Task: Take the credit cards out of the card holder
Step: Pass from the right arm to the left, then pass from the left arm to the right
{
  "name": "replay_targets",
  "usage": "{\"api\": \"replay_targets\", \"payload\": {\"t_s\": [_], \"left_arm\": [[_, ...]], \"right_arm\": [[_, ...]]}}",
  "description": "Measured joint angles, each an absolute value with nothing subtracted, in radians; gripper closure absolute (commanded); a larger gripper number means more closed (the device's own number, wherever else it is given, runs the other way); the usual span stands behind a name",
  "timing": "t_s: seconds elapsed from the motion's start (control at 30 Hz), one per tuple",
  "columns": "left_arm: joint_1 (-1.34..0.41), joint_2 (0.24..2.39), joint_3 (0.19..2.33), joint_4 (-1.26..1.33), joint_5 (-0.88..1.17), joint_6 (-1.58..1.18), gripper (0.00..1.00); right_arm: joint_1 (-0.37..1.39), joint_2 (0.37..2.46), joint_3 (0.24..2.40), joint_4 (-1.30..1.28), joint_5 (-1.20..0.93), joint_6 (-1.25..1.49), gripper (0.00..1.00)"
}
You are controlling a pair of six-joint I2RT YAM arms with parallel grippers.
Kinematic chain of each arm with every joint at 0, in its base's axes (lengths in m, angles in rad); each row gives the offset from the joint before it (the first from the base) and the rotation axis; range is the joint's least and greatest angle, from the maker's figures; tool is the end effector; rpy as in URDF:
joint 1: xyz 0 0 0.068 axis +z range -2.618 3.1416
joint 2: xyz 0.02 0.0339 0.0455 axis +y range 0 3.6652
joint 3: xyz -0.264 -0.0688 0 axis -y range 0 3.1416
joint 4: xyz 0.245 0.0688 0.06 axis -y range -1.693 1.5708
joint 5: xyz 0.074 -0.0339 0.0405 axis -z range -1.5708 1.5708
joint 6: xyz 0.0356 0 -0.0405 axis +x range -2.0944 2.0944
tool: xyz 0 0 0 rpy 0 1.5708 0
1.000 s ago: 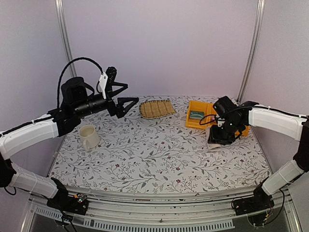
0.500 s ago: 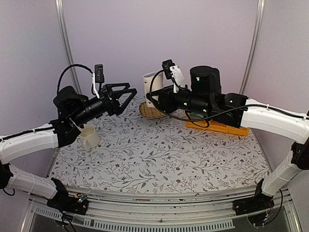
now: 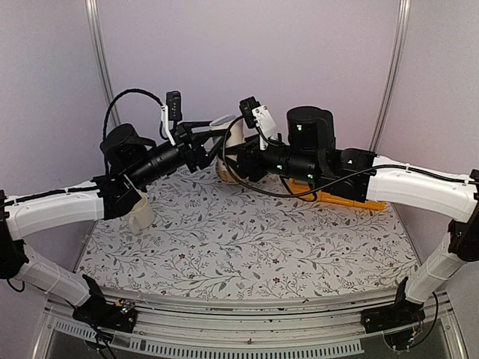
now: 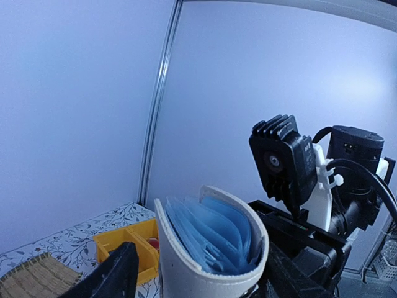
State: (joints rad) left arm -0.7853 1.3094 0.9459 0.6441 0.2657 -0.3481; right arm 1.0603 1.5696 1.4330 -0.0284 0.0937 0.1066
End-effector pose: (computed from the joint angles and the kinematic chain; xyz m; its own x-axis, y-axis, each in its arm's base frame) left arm 0.2099 -0.2231 0.3675 -0.1095 -0.3560 -0.9281 0.8758 0.4069 -0.2594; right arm 0.1879 0.3286 0.3856 -0.1674 -0.0822 -0.9825 -0.8104 0.5790 0.0897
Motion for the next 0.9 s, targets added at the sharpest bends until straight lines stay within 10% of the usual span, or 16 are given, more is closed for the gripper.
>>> {"api": "replay_targets", "payload": {"t_s": [0.13,0.3,0.5,0.9], "left_arm": [[-0.792,1.309,0.949,0.637,0.262,-0.332,0.51],[-0.796,1.312,0.953,0.626,0.290,-0.327,1.00],[-0.796,1.316,0.951,0.632,0.292,-0.319,1.00],[-0.791,1.206,0.933,0.606,0.551,-0.230,1.00]], "right_arm": [[1.059,1.571,1.433,-0.030,0.096,0.102,0.66],[1.060,1.573,1.433,-0.039,0.100,0.083,0.60],[1.060,1.572,1.433,-0.049,0.104,0.064,0.01],[0.893,1.354,1.407,-0.316,-0.424,-0.165,0.01]]}}
